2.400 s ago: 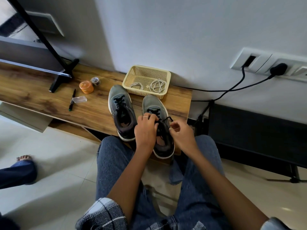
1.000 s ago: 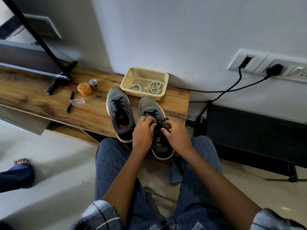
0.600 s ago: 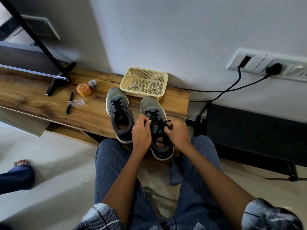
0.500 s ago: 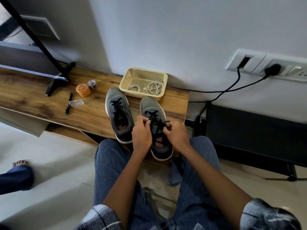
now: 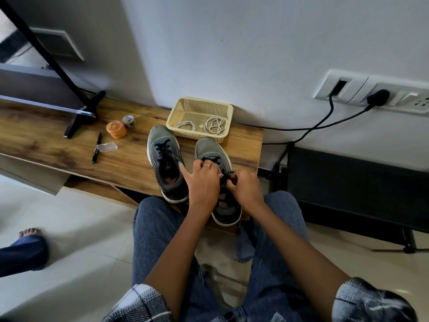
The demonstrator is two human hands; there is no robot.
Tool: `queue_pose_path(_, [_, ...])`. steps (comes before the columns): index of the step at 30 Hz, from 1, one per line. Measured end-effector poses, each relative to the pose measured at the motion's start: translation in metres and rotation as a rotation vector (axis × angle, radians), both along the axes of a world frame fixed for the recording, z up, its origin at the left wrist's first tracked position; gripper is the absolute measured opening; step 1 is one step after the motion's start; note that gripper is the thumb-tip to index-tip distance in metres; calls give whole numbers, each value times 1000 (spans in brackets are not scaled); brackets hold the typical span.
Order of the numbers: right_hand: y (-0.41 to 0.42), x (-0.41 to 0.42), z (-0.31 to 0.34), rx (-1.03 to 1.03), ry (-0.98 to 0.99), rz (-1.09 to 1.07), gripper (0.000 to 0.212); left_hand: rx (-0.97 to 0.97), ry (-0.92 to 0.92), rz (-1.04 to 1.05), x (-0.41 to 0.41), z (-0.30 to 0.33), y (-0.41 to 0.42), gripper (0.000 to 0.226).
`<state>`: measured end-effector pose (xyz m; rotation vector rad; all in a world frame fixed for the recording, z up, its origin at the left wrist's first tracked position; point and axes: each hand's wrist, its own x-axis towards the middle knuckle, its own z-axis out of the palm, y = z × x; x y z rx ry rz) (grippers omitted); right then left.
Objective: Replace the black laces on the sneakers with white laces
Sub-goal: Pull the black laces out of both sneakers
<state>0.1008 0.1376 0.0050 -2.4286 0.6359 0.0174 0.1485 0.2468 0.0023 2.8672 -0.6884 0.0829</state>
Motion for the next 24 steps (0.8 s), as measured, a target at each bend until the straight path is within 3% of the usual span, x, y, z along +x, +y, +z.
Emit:
queue_pose_path(4, [-3, 0, -3, 45, 17, -86, 18, -231, 59, 133, -4, -1, 5, 13])
queue_pose_path(9, [-5, -1, -5, 49, 3, -146, 19, -735, 141, 364, -3, 9, 17, 5])
queue_pose_path(13, [-2, -2, -6, 53, -6, -147, 18, -538, 67, 306, -1, 11, 20, 5])
queue_pose_path(18, [2, -1, -6, 50, -7, -110, 19, -236, -58, -9, -4, 11, 10, 42])
queue_pose_path(20, [3, -2, -6, 36, -12, -88, 19, -138, -76, -128, -5, 6, 1, 36])
queue_pose_path(24, [1, -3, -6, 19, -25, -69, 17, -80, -139, -130, -2, -1, -7, 9])
